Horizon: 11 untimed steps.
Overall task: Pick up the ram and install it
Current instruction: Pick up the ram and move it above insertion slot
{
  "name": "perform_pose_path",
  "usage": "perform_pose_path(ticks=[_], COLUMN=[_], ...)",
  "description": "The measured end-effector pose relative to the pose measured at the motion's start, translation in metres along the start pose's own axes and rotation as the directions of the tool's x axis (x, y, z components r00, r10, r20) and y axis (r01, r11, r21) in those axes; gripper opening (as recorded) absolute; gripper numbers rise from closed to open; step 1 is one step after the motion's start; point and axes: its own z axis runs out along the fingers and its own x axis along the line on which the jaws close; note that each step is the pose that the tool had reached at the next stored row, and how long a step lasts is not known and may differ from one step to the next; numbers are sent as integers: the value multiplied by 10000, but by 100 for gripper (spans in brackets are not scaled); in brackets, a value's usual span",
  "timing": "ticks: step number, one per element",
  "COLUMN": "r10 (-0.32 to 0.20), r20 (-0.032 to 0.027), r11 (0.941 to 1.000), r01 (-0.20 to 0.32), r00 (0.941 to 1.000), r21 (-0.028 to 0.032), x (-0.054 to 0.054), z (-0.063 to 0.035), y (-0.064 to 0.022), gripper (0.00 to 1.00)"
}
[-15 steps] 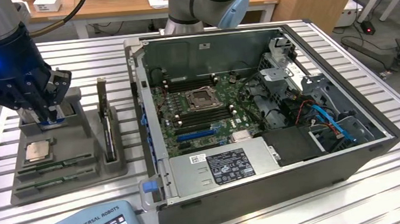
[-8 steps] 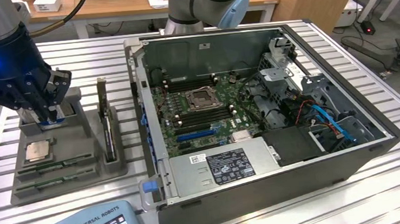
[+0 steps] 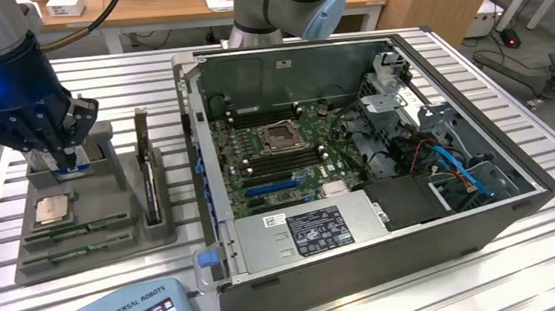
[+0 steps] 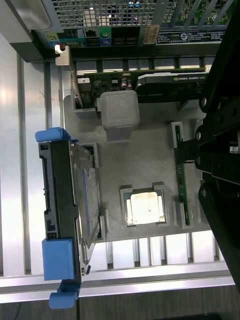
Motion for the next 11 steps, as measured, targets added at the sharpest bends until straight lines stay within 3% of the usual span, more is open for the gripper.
perform_pose_path(ticks=[11], r10=[0], r20=[1], r11=[10000], r01=[0], r00=[10000], r21=[0], x=[0], z=[0], y=[0], gripper=[10])
